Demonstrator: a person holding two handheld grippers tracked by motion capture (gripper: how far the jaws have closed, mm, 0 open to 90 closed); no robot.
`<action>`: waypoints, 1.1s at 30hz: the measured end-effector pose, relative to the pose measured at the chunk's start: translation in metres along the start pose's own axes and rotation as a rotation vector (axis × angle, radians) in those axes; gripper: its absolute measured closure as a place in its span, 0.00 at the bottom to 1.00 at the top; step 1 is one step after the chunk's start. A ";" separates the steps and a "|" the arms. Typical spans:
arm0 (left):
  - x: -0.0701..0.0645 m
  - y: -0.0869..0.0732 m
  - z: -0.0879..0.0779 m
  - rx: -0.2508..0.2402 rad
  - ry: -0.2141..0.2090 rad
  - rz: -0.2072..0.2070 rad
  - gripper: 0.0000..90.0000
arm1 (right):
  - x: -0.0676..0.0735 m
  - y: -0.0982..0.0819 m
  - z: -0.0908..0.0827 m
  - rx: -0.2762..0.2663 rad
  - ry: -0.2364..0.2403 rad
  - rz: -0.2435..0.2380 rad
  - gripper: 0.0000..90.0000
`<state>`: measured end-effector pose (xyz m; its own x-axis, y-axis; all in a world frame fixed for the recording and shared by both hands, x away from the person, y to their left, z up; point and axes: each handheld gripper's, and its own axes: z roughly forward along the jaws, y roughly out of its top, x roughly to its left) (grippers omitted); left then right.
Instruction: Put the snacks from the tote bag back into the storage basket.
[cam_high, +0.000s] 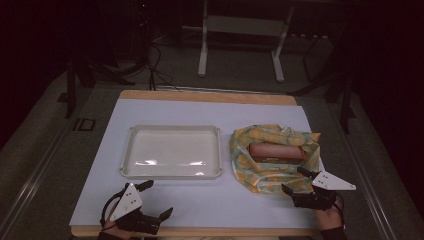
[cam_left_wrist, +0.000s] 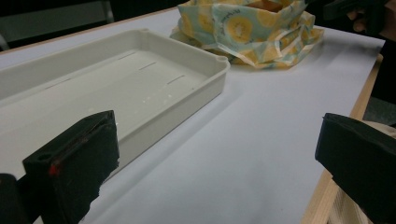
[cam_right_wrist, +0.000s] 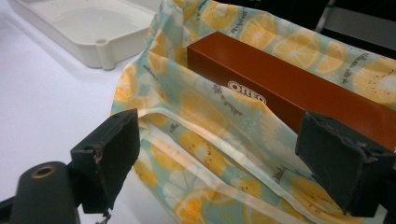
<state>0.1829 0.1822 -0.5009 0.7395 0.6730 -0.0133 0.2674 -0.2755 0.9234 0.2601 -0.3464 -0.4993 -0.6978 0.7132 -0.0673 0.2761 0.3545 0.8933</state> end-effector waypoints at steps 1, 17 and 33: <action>0.000 0.000 0.000 0.003 -0.001 0.000 0.00 | -0.002 0.000 0.000 0.009 0.011 -0.005 0.15; 0.000 -0.002 0.002 0.017 -0.016 -0.006 0.00 | -0.003 0.005 -0.010 0.223 0.178 -0.045 0.14; -0.001 -0.003 0.001 0.013 -0.067 0.039 0.00 | 0.002 0.029 -0.016 0.201 0.325 -0.130 0.15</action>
<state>0.1818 0.1812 -0.5038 0.7893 0.6140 -0.0036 0.2454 -0.3101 0.9185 0.2562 -0.3448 -0.4662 -0.8993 0.4374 -0.0010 0.2733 0.5636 0.7795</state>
